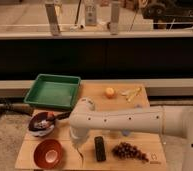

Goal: Place fork in table surface

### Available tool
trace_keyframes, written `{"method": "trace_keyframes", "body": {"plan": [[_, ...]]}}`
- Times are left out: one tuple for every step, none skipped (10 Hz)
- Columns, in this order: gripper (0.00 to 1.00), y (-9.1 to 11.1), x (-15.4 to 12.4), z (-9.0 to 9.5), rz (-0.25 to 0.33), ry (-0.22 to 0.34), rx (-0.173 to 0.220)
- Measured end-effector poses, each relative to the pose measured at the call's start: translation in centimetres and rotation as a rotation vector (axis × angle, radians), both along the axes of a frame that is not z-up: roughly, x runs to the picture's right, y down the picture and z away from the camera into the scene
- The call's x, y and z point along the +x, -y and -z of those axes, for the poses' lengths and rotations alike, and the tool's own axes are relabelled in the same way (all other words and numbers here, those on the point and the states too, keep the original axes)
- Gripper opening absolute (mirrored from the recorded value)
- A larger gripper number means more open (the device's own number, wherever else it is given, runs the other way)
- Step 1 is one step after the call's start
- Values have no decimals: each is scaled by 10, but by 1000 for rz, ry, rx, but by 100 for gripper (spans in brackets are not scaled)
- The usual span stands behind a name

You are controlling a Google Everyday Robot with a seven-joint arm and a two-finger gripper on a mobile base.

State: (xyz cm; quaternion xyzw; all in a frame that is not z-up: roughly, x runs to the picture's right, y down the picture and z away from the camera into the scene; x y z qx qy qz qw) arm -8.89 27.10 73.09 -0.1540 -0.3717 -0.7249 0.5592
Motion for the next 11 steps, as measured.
{"method": "trace_keyframes", "body": {"plan": [[0,-3,1,-6,-6,2,-14],[0,-5,0,-10,-11,5,-26],[0,-7,0,-15,-16,7,-39],[0,-10,1,-19,-23,8,-50],[0,-13,1,-24,-30,10,-65],[0,-15,0,-26,-31,12,-70],[4,-17,-1,-28,-29,12,-74],[8,-19,-1,-31,-31,8,-78],[13,-19,-2,-31,-33,8,-80],[20,-19,-2,-32,-35,8,-80],[28,-19,-2,-32,-36,7,-81]]}}
